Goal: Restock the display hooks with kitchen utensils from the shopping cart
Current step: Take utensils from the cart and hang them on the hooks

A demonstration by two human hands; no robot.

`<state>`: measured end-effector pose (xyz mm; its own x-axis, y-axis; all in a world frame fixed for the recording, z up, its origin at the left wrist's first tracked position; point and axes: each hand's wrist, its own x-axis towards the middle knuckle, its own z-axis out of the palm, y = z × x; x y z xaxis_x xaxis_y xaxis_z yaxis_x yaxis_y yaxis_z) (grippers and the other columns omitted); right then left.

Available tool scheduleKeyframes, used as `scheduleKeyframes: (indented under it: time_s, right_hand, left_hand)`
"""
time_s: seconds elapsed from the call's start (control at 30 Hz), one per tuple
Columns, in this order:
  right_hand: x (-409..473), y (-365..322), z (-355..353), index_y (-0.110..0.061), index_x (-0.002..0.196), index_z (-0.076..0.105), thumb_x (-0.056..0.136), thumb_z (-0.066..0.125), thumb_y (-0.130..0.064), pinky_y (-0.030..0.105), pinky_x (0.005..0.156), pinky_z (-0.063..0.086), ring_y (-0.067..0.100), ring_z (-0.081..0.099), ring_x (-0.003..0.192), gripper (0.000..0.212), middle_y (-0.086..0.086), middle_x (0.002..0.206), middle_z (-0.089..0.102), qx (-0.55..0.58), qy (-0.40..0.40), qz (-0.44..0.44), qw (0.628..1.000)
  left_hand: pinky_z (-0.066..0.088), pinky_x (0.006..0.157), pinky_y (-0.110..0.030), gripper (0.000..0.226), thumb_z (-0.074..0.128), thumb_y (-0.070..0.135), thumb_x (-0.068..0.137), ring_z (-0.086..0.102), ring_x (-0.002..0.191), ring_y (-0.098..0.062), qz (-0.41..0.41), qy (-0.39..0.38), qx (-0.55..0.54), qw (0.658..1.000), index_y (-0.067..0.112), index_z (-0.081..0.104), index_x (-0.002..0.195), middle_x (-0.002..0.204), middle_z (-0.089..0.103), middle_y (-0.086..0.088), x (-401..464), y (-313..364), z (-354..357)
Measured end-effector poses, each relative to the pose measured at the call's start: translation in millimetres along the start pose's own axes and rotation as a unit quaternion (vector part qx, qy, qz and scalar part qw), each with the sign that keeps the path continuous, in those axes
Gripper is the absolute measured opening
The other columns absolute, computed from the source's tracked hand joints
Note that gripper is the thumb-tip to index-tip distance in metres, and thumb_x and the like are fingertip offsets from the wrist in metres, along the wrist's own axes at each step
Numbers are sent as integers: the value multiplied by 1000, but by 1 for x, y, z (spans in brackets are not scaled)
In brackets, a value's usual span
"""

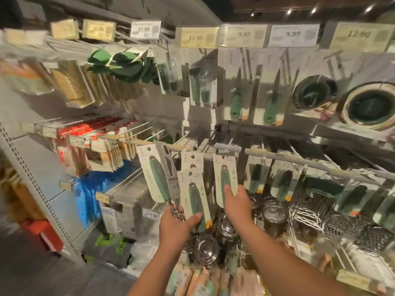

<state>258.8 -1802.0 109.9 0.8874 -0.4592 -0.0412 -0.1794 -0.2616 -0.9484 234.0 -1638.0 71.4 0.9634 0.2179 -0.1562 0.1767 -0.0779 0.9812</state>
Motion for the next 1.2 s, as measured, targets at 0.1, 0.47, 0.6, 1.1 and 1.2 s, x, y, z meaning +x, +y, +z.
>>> scheduleKeyframes:
  time_s: [0.1,0.47,0.6,1.1,1.2]
  right_hand:
    - [-1,9,6,-12,138,49,109,44,-42,32,75,42,13,53,86,42,7,122,61,12,2,14,1000]
    - [34,-14,2,0,151,38,103,58,-27,41,95,44,36,52,115,59,17,148,49,81,-30,174,981]
    - [17,-6,2,-10,142,53,104,58,-33,45,105,50,35,60,126,45,15,143,59,97,-122,177,972]
    - [-36,1,4,-20,108,68,95,71,-42,35,87,58,14,71,100,26,-6,106,75,77,-136,-14,988]
    - [-39,5,3,-24,108,67,93,71,-47,44,91,59,18,72,101,28,-5,107,75,72,-119,-4,990]
  left_hand:
    - [50,74,-36,51,95,24,72,65,96,-22,22,8,0,1000,14,55,100,106,68,-6,1,7,-2]
    - [44,68,-27,51,94,21,74,62,94,-15,27,1,8,1000,9,55,104,105,66,-4,-1,14,-6]
    - [45,67,-25,49,95,20,73,65,93,-15,35,-15,8,999,13,57,104,107,69,-3,0,13,-7]
    - [49,56,-9,47,92,7,74,69,69,3,49,-68,-16,996,5,59,107,97,75,-5,-14,12,-1]
    - [49,56,-11,38,87,9,81,66,64,5,55,-70,-12,996,1,56,101,93,73,-9,-17,13,-1]
